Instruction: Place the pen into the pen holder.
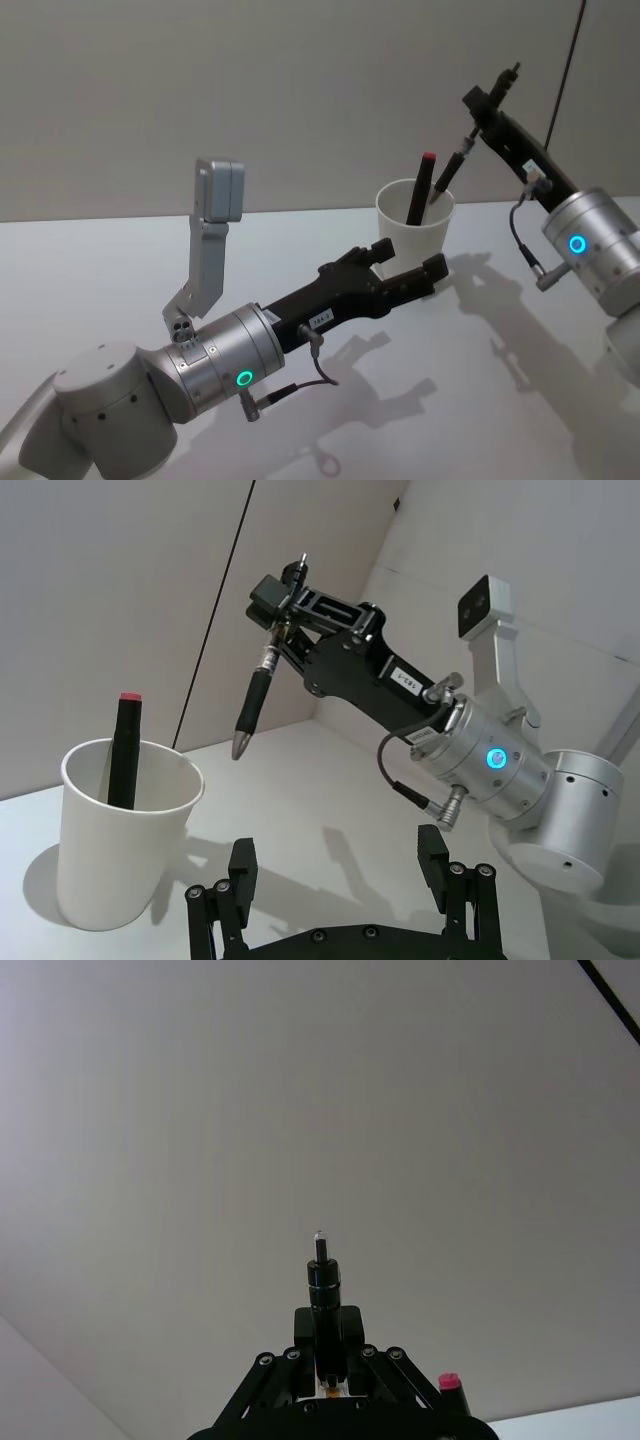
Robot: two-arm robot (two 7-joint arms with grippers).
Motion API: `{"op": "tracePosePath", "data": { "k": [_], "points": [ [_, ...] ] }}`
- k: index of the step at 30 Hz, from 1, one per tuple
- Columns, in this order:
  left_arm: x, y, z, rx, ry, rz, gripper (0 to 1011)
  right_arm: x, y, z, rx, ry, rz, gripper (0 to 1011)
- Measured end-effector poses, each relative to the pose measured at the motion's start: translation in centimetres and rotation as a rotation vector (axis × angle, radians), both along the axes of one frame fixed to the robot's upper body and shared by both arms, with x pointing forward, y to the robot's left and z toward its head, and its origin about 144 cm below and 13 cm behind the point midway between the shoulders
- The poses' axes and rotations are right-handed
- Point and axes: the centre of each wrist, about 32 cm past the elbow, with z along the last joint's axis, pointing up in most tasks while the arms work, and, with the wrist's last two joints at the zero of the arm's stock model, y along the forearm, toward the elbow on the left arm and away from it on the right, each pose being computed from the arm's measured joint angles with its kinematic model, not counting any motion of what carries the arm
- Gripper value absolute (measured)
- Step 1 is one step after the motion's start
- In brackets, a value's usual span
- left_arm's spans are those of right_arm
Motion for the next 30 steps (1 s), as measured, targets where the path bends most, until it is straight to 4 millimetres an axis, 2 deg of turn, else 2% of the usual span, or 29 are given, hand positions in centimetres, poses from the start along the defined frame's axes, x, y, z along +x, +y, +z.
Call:
{"op": "tracePosePath", "data": {
  "k": [15, 30],
  "points": [
    [0.0, 0.0, 0.0, 0.0, 0.0, 0.0, 1001, 2.2, 0.6, -0.8, -0.052, -0.026, -0.004, 161],
    [0.0, 0.0, 0.0, 0.0, 0.0, 0.0, 1001, 3.1, 1.1, -1.2, -0.128, -0.073, -0.016, 161]
  ]
}}
